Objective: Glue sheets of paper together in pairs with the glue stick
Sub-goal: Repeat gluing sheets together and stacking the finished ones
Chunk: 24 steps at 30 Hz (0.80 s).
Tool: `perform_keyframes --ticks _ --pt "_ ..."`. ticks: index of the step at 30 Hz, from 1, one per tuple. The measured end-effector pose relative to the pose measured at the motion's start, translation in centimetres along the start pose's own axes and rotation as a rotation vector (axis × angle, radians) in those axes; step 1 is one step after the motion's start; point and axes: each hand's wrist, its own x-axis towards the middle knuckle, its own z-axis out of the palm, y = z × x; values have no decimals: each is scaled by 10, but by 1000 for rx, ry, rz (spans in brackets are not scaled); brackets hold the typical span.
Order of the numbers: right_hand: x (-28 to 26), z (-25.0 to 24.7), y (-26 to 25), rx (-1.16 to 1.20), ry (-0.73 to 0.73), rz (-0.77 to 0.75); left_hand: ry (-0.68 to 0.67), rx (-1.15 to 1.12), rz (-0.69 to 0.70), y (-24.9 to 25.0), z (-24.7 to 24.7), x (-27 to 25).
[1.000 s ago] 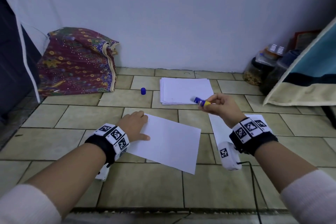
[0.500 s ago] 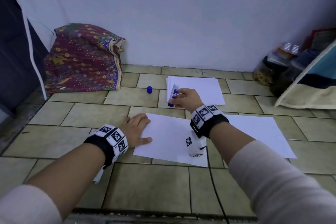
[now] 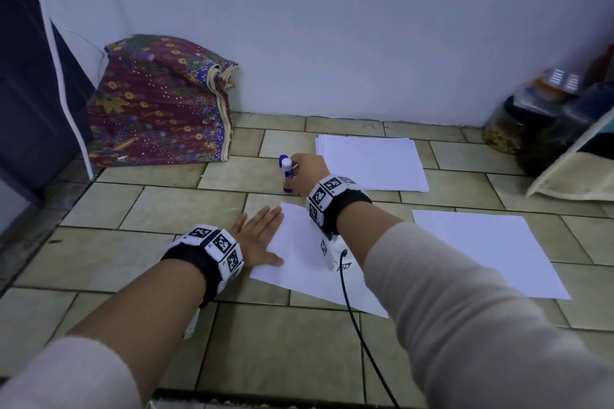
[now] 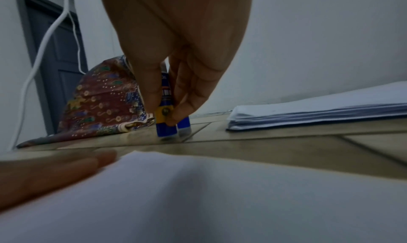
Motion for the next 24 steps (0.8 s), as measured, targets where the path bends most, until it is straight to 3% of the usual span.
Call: perform_keyframes --ticks 10,15,17,21,24 --pt "-6 1 6 68 15 37 -22 22 25 -1 -3 -6" --pt "-32 -25 29 162 149 58 -19 5 48 -3 -2 -7" --pt "-45 -44 47 -1 98 111 -29 -37 26 -1 -4 -7" --pt "-83 -80 98 -485 -326 392 -26 -101 -16 3 -7 -8" --pt "-117 -90 140 -684 -301 463 -27 -64 -11 3 -8 -9"
